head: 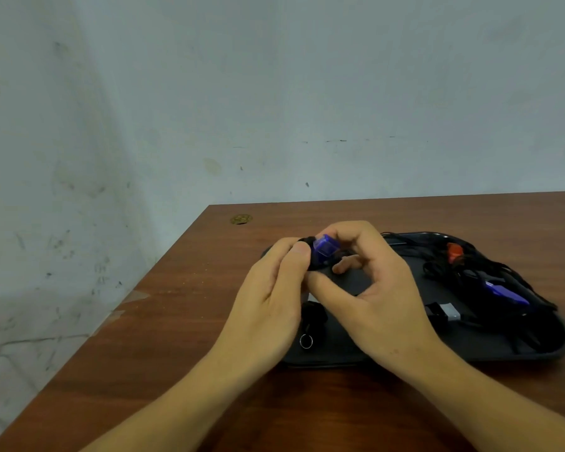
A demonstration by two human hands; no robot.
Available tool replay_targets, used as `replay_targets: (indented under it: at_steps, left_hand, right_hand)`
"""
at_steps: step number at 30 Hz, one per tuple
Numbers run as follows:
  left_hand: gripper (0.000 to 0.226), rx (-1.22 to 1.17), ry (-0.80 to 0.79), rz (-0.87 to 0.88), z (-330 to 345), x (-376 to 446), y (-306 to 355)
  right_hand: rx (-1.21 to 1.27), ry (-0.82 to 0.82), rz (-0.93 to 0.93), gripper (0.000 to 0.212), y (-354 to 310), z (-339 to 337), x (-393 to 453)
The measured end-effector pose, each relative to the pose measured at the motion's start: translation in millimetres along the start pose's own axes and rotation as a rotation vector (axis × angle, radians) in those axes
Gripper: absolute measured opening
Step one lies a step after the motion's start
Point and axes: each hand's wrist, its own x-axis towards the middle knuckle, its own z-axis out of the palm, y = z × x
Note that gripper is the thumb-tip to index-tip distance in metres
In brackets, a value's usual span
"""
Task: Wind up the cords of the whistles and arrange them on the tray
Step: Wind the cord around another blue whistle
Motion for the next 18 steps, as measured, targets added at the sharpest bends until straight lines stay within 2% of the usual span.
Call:
replay_targets:
  at_steps: [3,9,13,18]
  left_hand:
    - [0.036,-0.082,0.004,-0.102,-2.5,1.4,-0.2]
    - [0.05,-0.269,-0.03,-0.301,0.6,0.0,2.4]
    - [0.042,-0.198,-0.089,-0.132,-0.4,-1.4,0.9]
    - [0.033,-0.275,-0.066,-0.208,-0.1,-3.2,1.9]
  right_hand:
    - [0.01,-0.05,0.041,0.031,1.2,-1.6,-2.3]
    - [0.015,0.033,0.021,0.018,-0.1,2.8,0.9]
    - [0.002,0.037,0.025,0.019,1.0,4.5,-1.2]
    - [0.015,0.034,0.058,0.025,3.0,6.4,-2.9]
